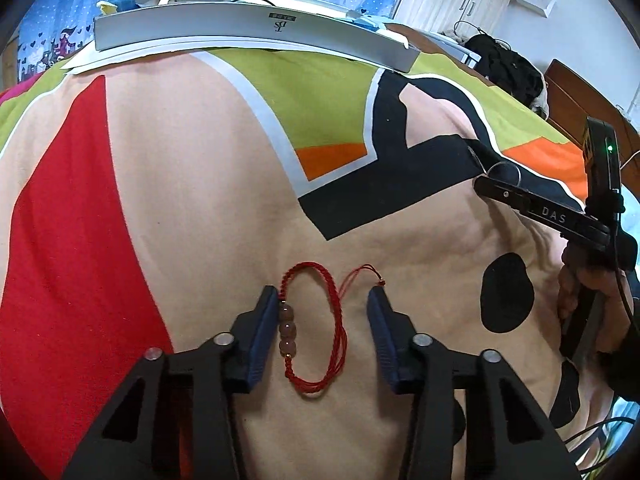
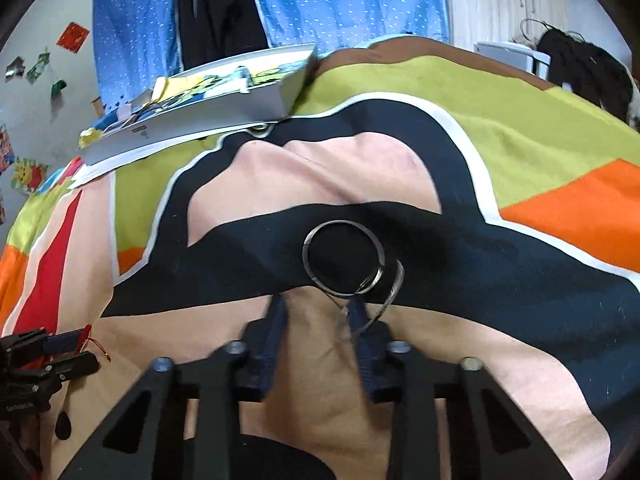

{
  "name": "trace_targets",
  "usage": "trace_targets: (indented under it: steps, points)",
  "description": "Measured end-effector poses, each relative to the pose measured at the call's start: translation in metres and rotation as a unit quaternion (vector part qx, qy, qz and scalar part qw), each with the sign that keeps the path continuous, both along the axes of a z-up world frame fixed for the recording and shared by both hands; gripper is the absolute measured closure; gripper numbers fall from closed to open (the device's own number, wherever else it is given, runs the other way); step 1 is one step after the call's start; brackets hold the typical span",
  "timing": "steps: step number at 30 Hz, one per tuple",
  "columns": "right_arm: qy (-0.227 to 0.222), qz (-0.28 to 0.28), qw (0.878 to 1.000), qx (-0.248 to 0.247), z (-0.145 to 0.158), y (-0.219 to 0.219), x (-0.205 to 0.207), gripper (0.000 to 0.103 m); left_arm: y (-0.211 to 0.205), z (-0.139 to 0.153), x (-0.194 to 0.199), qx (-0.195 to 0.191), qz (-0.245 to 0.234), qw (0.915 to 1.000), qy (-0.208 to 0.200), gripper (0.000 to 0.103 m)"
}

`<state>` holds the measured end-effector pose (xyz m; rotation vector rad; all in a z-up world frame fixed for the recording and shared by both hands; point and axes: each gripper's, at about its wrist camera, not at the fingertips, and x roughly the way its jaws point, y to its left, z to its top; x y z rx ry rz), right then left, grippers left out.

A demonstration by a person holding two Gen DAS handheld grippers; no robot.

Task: Organize jewelry
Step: 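Grasp the red beaded string bracelet with the left tool while the right tool grasps the silver hoop earrings, then carry the red bracelet and hoop earrings into the tray and open both tools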

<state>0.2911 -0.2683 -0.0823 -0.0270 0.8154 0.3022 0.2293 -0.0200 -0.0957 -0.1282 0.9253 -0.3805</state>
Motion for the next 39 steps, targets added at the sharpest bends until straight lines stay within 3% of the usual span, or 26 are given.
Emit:
trace_targets:
  steps: [6,17,22,29,39]
  points:
    - [-0.009,0.021,1.0,-0.017,0.003,0.017,-0.009,0.095,0.0,0.001,-0.002,-0.004,-0.003,1.0,-0.002,0.076]
    - [0.004,0.1,0.994,-0.037,-0.005,0.061,-0.045,0.098,0.001,0.002,-0.006,-0.006,-0.002,1.0,-0.007,0.085]
    - [-0.005,0.122,0.991,-0.047,0.004,0.072,-0.059,0.098,-0.001,0.008,-0.008,-0.003,0.0,0.9999,-0.011,0.097]
    - [-0.02,0.134,0.99,-0.035,0.024,0.074,-0.075,0.1,-0.001,0.018,-0.018,-0.009,0.008,0.9999,-0.007,0.097]
    - [-0.064,0.156,0.985,-0.024,0.062,0.086,-0.093,0.1,-0.002,0.063,-0.029,-0.02,0.015,0.9988,-0.042,0.097]
